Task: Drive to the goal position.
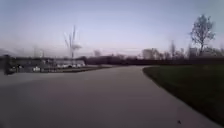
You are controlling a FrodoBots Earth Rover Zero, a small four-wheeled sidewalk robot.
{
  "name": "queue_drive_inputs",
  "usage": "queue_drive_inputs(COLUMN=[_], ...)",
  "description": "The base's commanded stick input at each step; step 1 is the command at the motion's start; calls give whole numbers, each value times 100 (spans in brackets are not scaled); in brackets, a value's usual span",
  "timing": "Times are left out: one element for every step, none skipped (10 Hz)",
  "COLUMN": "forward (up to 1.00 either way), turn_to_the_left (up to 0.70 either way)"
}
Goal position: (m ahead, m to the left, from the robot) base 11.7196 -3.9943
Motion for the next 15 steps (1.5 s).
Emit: queue_drive_inputs(forward=[100, 100, 100, 100, 100, 100, 100, 87, 51, 20, 9, 9, 41, 86, 100], turn_to_the_left=[1, 1, 1, 1, 1, 1, 1, 1, 1, 1, 1, 1, 1, 1, 1])
